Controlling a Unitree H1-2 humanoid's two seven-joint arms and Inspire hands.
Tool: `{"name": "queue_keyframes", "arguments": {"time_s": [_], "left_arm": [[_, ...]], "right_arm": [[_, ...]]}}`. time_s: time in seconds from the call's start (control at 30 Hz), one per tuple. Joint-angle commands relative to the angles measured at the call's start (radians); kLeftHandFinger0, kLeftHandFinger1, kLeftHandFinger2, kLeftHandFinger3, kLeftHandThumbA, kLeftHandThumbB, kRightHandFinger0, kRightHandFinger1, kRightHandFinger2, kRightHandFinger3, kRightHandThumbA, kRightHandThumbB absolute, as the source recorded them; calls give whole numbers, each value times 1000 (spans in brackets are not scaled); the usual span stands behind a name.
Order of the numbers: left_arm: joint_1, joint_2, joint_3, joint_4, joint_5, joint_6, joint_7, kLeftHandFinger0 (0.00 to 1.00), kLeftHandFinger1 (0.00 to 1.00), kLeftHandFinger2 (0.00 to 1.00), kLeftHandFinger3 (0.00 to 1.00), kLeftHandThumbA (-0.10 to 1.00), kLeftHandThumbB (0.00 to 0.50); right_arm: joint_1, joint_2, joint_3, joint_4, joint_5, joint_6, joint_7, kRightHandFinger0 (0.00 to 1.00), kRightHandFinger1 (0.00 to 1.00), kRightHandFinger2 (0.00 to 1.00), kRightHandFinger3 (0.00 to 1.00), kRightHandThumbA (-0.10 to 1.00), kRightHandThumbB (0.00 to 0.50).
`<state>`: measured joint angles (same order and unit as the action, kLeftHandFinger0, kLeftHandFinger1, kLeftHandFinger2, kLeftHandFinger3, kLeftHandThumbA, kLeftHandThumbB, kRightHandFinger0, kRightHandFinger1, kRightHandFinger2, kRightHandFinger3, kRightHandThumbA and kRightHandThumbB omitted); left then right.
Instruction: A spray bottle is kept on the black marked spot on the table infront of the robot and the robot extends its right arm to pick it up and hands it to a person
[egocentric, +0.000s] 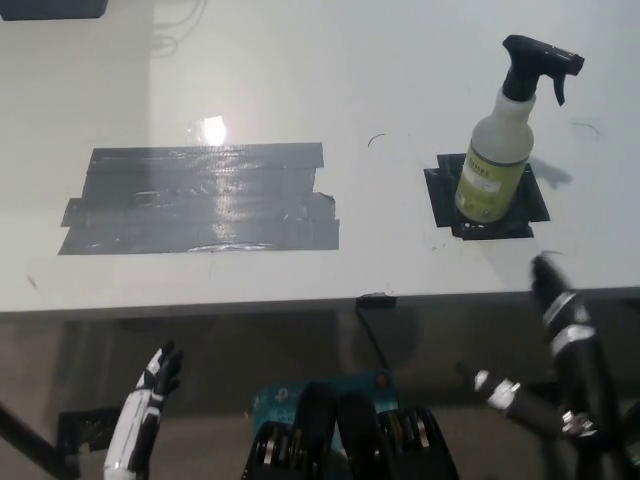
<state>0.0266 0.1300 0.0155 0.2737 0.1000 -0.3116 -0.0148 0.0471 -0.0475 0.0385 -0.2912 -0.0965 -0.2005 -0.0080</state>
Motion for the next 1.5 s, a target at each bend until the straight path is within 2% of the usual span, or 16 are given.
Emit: {"name": "queue_keyframes", "arguments": {"time_s": [0.0,0.07,0.17,0.27,0.37,0.43,0.57,0.6,0.63,0.8,1.1,1.23,1.33,1.47], "left_arm": [[10,-9,4,-26,20,-62,36,1000,1000,1000,1000,1000,500],[7,-12,8,-37,24,-53,37,1000,1000,1000,1000,1000,500],[12,-8,10,-46,33,-59,35,1000,1000,1000,1000,1000,500],[9,-6,10,-55,27,-56,26,1000,1000,1000,1000,1000,500],[3,-6,10,-57,26,-60,25,1000,1000,1000,1000,1000,500],[-2,-5,10,-60,26,-51,22,1000,1000,1000,1000,1000,500],[-8,-6,7,-63,29,-54,21,1000,1000,1000,1000,1000,500],[-6,-7,7,-61,29,-55,22,1000,1000,1000,1000,1000,500],[-5,-10,8,-64,25,-52,22,1000,1000,1000,1000,1000,500],[-2,-7,11,-61,23,-56,23,1000,1000,1000,1000,1000,500],[-7,-6,11,-59,27,-54,22,1000,1000,1000,1000,1000,500],[-8,-7,12,-55,20,-55,19,1000,1000,1000,1000,1000,500],[-9,-7,9,-58,28,-52,22,1000,1000,1000,1000,1000,500],[-13,-7,9,-60,24,-53,19,1000,1000,1000,1000,1000,500]], "right_arm": [[-98,-2,-49,-46,-3,52,-31,1000,1000,1000,1000,1000,365],[-185,-12,-74,-16,24,97,-25,1000,1000,1000,1000,1000,378],[-255,-19,-91,22,23,126,-23,1000,1000,1000,1000,1000,355],[-329,-15,-114,65,23,185,-33,1000,1000,1000,1000,1000,370],[-396,-23,-132,151,12,189,-45,1000,1000,1000,1000,1000,371],[-436,-35,-142,218,18,179,-44,1000,1000,1000,1000,1000,301],[-491,-61,-150,309,18,189,-33,1000,1000,1000,1000,1000,278],[-500,-67,-149,333,15,178,-34,1000,1000,1000,1000,1000,238],[-514,-72,-148,359,6,184,-39,1000,1000,1000,1000,1000,274],[-564,-74,-152,467,9,170,-59,1000,1000,1000,1000,1000,293],[-586,-72,-158,576,13,164,-79,1000,1000,1000,1000,1000,314],[-608,-68,-156,614,19,169,-78,1000,1000,1000,1000,1000,311],[-628,-66,-154,638,25,162,-73,1000,1000,1000,1000,1000,284],[-670,-64,-146,672,22,202,-69,1000,1000,1000,1000,1000,302]]}}
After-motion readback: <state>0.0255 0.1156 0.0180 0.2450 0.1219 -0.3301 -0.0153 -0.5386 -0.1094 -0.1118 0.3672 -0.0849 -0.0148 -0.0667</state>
